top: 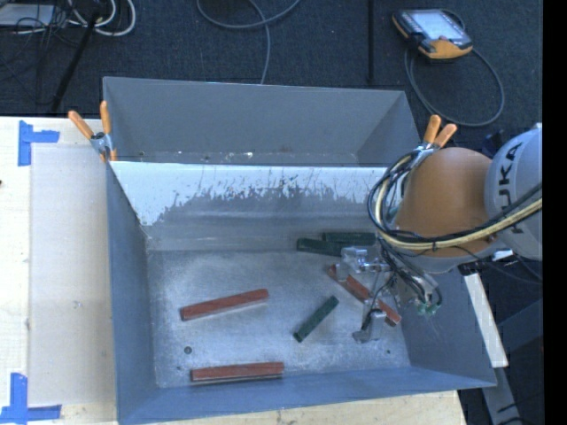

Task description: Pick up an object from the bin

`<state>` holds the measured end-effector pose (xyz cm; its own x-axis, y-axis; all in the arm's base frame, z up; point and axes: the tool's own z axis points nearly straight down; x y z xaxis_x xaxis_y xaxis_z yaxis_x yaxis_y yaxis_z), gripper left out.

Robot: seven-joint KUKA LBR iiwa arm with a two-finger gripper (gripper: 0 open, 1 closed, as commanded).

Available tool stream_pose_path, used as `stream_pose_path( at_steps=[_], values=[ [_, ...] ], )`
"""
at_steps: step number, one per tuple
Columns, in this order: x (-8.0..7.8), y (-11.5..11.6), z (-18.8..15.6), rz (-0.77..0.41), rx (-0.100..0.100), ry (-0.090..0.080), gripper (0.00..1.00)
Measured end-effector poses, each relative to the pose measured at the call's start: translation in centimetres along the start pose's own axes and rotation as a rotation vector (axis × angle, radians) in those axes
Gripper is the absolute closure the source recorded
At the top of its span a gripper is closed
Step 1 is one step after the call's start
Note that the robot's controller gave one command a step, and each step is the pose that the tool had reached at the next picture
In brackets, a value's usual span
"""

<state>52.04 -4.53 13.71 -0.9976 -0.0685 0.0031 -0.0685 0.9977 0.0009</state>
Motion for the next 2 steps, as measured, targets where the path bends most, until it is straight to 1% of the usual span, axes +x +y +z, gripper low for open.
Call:
stream_pose_path(
  at_steps=[1,2],
  values=[
    [0.0,0.0,0.0,-0.001,0.001,-0.001,0.0],
    [-0.9,0.5,2.7,-0.092,0.002,-0.008,0.0]
  ],
)
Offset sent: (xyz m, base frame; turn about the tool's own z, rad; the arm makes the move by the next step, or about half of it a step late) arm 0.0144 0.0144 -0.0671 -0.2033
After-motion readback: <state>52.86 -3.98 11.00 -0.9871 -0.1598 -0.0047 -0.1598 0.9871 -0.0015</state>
